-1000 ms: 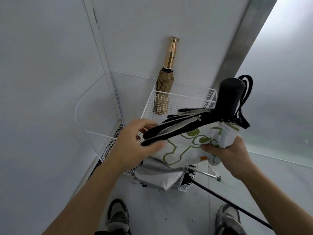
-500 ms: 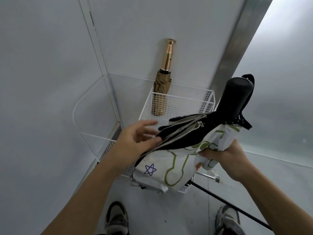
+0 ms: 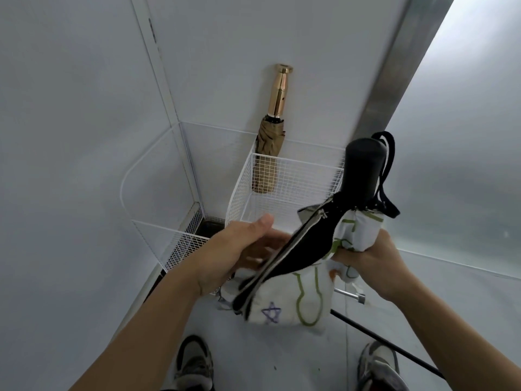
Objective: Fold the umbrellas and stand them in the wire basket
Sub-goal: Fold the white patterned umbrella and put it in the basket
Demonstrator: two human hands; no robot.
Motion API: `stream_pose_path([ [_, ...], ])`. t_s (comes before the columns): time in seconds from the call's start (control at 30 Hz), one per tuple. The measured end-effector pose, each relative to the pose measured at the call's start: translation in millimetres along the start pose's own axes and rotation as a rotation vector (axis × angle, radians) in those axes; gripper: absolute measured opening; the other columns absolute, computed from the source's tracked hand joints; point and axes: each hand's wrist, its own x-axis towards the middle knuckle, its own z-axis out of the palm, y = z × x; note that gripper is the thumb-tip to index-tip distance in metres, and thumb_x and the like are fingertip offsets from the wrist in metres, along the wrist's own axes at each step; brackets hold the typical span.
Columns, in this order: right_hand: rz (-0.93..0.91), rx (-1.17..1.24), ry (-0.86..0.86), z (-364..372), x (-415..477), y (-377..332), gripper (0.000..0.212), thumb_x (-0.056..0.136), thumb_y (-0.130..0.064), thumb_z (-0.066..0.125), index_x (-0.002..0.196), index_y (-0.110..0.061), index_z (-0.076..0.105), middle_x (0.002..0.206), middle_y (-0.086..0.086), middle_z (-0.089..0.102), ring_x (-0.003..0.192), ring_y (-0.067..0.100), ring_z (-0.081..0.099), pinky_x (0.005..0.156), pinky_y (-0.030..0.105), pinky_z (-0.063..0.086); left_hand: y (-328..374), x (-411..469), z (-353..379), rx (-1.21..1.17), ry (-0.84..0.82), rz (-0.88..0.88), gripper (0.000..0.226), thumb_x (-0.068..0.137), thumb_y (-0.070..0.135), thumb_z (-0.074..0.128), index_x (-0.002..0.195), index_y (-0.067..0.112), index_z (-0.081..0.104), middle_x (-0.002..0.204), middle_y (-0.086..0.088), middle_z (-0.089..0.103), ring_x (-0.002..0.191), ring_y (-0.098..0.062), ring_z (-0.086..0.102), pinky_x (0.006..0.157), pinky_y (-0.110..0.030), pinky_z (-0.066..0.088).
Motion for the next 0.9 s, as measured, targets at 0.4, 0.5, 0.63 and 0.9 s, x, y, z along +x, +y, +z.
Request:
stream_pose_path([
  [0.4,-0.176,-0.893,0.168,32,-9,-5,0.032,0.077,-0.035,0.077,0.100,-0.033,0.054,0.081,-0.012,0.058,0.071,0.011,0.045,0.059,0.023,0.030,2,11,29,-0.055,0.666,0.192,0.034,0.071,0.043,0.078,0.094,0.020,0.069,0.086,0.000,0.073,0.071,-0.007,0.067,0.065,-0.025,0.052],
  [0.5,-0.330,-1.057,0.246,40,-10,6,0.044,0.060,-0.036,0.089,0.092,-0.028,0.061,0.074,-0.010,0.066,0.059,0.009,0.048,0.058,0.023,0.033,-4,16,38,-0.236,0.669,0.057,0.036,0.075,0.036,0.080,0.101,0.017,0.065,0.092,-0.012,0.072,0.069,-0.024,0.067,0.062,-0.039,0.058],
  [0.63,-0.357,-1.077,0.209,46,-11,14,0.050,0.053,-0.031,0.092,0.089,-0.026,0.058,0.075,-0.009,0.066,0.063,0.013,0.061,0.060,0.029,0.051,-10,18,45,-0.382,0.632,-0.061,0.070,0.059,0.037,0.084,0.121,0.016,0.057,0.107,-0.010,0.071,0.090,-0.032,0.072,0.073,-0.047,0.062],
  [0.9,-0.453,-1.159,0.143,74,-30,20,0.060,0.046,-0.036,0.092,0.097,-0.021,0.063,0.086,-0.007,0.068,0.076,0.015,0.067,0.063,0.030,0.054,-32,47,41,-0.709,0.907,-0.087,0.071,0.064,-0.005,0.082,0.128,0.006,0.052,0.109,-0.017,0.066,0.090,-0.033,0.069,0.077,-0.046,0.060],
])
